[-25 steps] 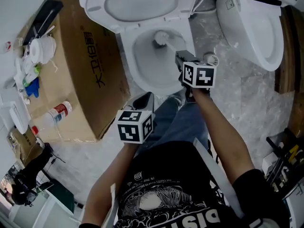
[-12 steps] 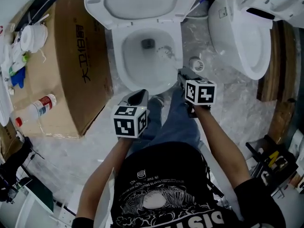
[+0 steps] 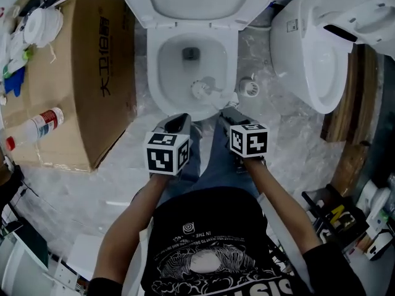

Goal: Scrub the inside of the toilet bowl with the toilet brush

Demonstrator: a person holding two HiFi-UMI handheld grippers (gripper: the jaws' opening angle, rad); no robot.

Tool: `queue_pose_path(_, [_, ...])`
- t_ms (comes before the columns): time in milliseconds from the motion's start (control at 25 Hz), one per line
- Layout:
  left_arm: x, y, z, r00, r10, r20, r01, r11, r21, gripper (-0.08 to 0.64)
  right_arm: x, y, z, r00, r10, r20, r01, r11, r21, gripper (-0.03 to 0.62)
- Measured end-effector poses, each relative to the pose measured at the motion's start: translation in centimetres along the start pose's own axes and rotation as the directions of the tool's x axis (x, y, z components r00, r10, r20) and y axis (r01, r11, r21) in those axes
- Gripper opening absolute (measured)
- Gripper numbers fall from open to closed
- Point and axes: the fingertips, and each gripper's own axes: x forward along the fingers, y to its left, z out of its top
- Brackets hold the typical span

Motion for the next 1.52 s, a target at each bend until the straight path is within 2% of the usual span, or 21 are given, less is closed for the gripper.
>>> queue_pose_path(200, [-0.8, 1.0, -0.2, 0.999, 0.011, 0.037, -0.010, 0.999, -0.048, -0.009, 0.9, 3.5, -0.4, 0.998, 0.057, -0.013, -0.057, 0.998, -0.027, 0.150])
queue_pose_path(520, [-2.4, 2.5, -0.7, 0.996, 0.037, 0.077, -0.029, 0.993, -0.111, -0.009, 2.1, 6.7, 2.3, 0.994, 0.111, 0.001, -0.111, 0.991, -0.080, 0.150])
queue_pose_path(720, [-2.2, 3.5, -0.4, 0.994, 0.047, 0.095, -0.034, 0.989, -0.141, -0.009, 2.5, 5.7, 3.5, 0.996, 0.084, 0.009, -0.082, 0.992, -0.098, 0.150])
queue_pose_path(1000, [-1.8, 3.3, -0.6, 0.995, 0.046, 0.084, -0.034, 0.989, -0.141, -0.009, 4.4, 3.9, 3.1, 0.999, 0.052, -0.016, -0.053, 0.995, -0.084, 0.150])
queue_pose_path(1320, [-0.8, 2.9, 0.3, 0.995, 0.036, 0.090, -0.023, 0.991, -0.135, -0.009, 6.6, 3.7, 6.1, 0.998, 0.055, 0.030, -0.053, 0.997, -0.062, 0.150])
queue_pose_path(1520, [-1.1, 3.3, -0.6, 0.996, 0.045, 0.077, -0.033, 0.989, -0.145, -0.009, 7.6, 3.2, 8.1, 0.998, 0.044, 0.052, -0.041, 0.998, -0.057, 0.150])
